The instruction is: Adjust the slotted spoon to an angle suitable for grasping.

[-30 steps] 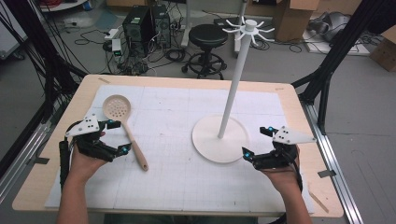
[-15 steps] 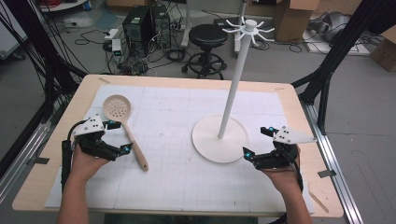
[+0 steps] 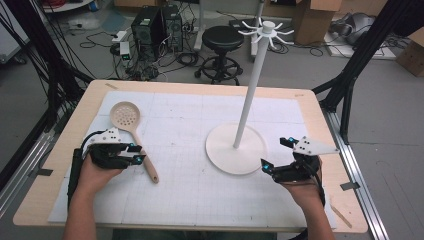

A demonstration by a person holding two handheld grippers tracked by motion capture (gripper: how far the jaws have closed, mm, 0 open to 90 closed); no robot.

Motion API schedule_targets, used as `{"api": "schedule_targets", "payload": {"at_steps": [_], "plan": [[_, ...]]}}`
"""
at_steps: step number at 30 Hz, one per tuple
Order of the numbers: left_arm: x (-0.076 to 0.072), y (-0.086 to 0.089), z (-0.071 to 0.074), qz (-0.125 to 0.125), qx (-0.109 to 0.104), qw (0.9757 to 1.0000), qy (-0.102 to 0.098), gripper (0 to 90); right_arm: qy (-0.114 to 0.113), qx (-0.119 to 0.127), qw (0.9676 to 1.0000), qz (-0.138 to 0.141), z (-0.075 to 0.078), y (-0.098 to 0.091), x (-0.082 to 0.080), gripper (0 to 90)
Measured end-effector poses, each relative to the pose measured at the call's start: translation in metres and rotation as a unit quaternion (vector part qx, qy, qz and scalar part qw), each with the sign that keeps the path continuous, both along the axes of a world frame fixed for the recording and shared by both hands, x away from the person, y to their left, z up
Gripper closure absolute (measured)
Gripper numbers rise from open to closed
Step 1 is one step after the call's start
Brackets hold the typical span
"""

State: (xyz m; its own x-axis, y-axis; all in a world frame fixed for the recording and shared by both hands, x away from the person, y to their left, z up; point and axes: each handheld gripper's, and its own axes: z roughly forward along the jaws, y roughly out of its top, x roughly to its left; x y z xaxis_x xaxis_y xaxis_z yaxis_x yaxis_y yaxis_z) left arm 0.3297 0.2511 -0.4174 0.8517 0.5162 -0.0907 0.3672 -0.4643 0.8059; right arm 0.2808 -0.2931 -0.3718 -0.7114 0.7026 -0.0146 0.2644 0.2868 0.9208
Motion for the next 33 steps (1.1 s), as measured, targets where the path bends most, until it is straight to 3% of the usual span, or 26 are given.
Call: {"api": "schedule_targets", "payload": {"at_steps": [4,6,13,14,17,25,28,33], "plan": [[0.0,-0.002,-0.004,-0.012,0.023,0.9996,0.012,83.7,0.001,-0.003,1.0,-0.002,-0.001,0.0,0.0,0.4],[0.0,-0.002,-0.005,-0.02,0.027,0.9993,0.017,87.5,0.001,-0.003,1.0,-0.001,-0.002,0.0,0.0,0.4],[0.001,0.003,-0.015,-0.018,0.033,0.999,0.027,89.7,0.005,-0.006,1.0,-0.003,-0.003,0.0,0.0,0.4],[0.002,0.004,-0.02,-0.014,0.04,0.9984,0.037,89.7,0.004,-0.007,1.0,-0.003,-0.004,0.0,0.0,0.4],[0.003,-0.001,-0.023,-0.019,0.048,0.9979,0.038,89.6,0.003,-0.01,0.9999,-0.002,-0.004,0.001,0.001,0.4],[0.005,-0.025,-0.024,-0.019,0.052,0.9983,0.018,89.6,0.006,-0.011,0.9999,0.0,-0.005,0.002,0.001,0.4],[0.006,-0.046,-0.025,-0.026,0.055,0.9981,0.005,89.6,0.006,-0.013,0.9999,0.002,-0.005,0.003,0.002,0.4],[0.007,-0.064,-0.025,-0.032,0.062,0.9975,-0.004,89.7,0.006,-0.013,0.9999,0.002,-0.005,0.002,0.002,0.4]]}}
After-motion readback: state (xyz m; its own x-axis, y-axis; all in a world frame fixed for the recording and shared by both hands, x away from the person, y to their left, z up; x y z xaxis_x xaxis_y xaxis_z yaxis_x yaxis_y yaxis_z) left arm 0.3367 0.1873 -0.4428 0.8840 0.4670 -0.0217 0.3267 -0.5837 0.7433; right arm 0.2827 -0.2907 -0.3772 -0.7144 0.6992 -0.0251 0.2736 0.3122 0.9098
